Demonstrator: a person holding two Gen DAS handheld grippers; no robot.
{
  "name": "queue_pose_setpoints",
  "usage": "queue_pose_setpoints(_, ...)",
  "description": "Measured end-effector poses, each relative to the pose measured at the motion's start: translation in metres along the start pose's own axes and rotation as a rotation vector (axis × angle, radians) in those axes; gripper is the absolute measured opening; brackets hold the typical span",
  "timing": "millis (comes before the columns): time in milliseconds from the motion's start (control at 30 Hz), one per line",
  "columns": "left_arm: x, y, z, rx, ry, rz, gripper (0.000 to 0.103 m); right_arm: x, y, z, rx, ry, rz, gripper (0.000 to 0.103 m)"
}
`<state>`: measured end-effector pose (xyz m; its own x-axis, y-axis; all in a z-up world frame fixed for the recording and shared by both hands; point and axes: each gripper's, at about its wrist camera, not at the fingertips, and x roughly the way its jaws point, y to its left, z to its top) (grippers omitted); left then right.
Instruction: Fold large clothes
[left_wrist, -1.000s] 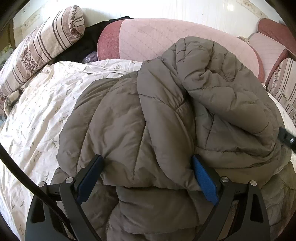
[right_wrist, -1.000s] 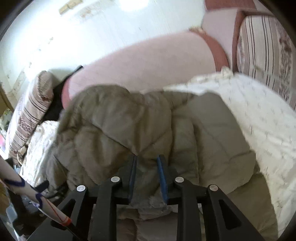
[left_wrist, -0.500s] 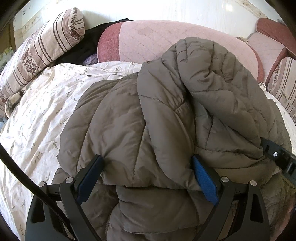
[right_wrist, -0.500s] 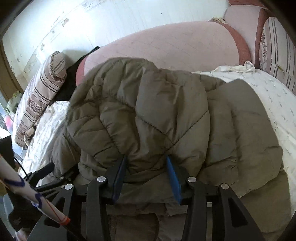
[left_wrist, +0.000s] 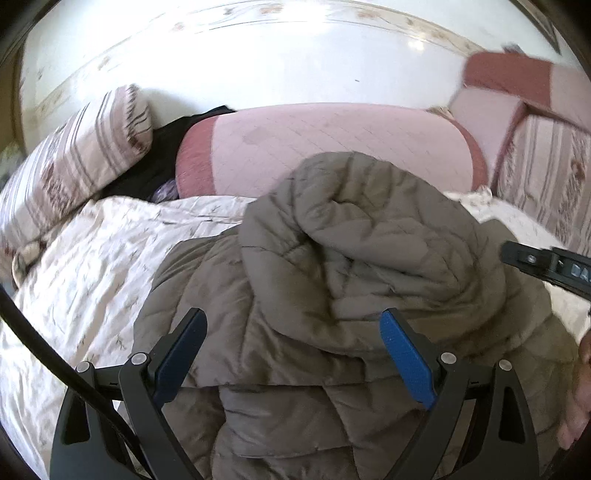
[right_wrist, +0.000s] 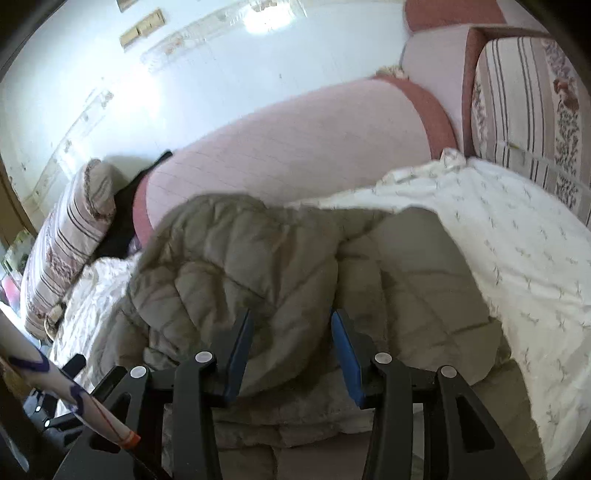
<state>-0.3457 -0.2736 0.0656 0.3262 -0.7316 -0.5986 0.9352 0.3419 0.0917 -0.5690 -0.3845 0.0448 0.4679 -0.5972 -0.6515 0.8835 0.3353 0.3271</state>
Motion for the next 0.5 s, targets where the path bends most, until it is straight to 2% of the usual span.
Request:
queue_pose_setpoints(133, 0.019, -0.008, -0.008, 0.04, 0.08, 0.018, 0.094, 0.029, 0.001, -0.013, -0.014, 0.13, -0.018, 0.045)
queue_pose_setpoints(200, 0.028, -0.006, -0.013, 0.038, 0.124, 0.014, 0.094, 0.035, 0.002, -0.017, -0.015, 0.144, -0.019, 0.045)
queue_pose_setpoints(300, 0.023, -0.003, -0.012, 0.023, 0.108, 0.01, 0.094, 0.028, 0.005, -0.015, -0.036, 0.128, -0.02, 0.045)
queue_pose_setpoints(500, 0.0, 0.002, -0.003, -0.004, -0.006, 0.011, 0.094, -0.004, 0.013, -0.003, -0.039, -0.013, 0.0, 0.045)
